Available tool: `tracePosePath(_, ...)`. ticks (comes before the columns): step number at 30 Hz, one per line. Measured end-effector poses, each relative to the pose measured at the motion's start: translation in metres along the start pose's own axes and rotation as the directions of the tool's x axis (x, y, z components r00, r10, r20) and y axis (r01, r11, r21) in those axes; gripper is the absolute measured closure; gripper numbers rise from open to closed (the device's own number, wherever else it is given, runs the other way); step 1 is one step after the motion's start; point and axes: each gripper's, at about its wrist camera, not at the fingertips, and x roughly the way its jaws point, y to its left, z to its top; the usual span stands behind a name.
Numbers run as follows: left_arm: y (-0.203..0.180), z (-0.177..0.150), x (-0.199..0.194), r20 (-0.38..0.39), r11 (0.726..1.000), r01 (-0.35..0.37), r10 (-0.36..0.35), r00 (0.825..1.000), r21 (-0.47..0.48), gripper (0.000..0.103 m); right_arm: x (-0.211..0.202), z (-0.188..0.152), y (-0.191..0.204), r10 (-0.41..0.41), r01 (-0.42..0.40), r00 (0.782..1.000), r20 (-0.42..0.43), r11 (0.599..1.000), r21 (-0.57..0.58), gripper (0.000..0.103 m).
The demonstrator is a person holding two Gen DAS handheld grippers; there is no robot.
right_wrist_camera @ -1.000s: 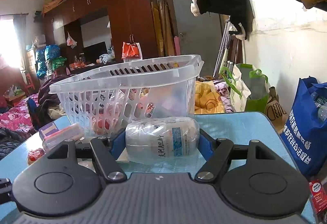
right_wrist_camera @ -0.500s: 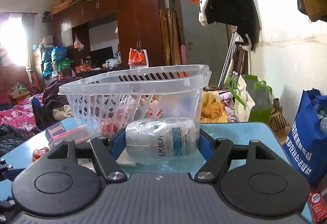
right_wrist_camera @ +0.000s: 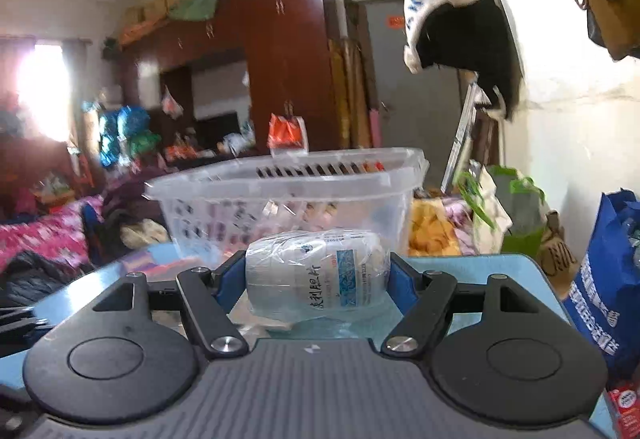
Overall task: Organize objects
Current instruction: 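Carry the red gift box and white bottle into the basket and open both tools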
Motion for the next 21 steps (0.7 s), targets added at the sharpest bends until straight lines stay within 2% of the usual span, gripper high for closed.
tracePosePath(3, 0.009, 0.005, -0.002, 0.03, 0.998, -0.016, 0.018, 0.999, -0.058, 0.046, -0.008, 0.0, 0.001, 0.004, -0.004, 1.0, 0.018, 1.0, -0.007, 0.029)
tracePosePath(7, 0.023, 0.024, -0.004, 0.065, 0.994, -0.033, 0.04, 0.997, -0.108, 0.046, -0.011, 0.011, -0.005, 0.069, -0.07, 0.997, 0.017, 0.997, 0.032, 0.029)
tracePosePath(11, 0.033, 0.07, 0.003, 0.13, 0.993, -0.089, 0.099, 0.987, -0.08, 0.046, -0.004, 0.049, 0.004, 0.033, -0.031, 0.998, 0.052, 0.999, -0.041, 0.029)
tracePosePath(14, 0.039, 0.115, 0.026, 0.14, 0.994, -0.092, 0.101, 0.985, -0.065, 0.046, 0.016, 0.08, 0.004, 0.026, -0.023, 0.998, 0.059, 0.998, -0.057, 0.029)
tracePosePath(17, 0.054, 0.154, 0.066, 0.069, 0.988, -0.084, 0.093, 0.993, -0.127, 0.046, 0.05, 0.106, -0.001, -0.019, 0.022, 0.999, 0.042, 0.997, -0.078, 0.029)
tracePosePath(18, 0.058, 0.162, 0.08, 0.043, 0.985, -0.078, 0.086, 0.995, -0.151, 0.046, 0.063, 0.11, -0.003, -0.04, 0.042, 0.999, 0.025, 0.996, -0.075, 0.029)
tracePosePath(21, 0.068, 0.175, 0.129, -0.072, 0.977, -0.089, 0.077, 0.994, -0.192, 0.046, 0.097, 0.114, -0.012, -0.036, 0.033, 0.998, -0.048, 0.997, -0.069, 0.029)
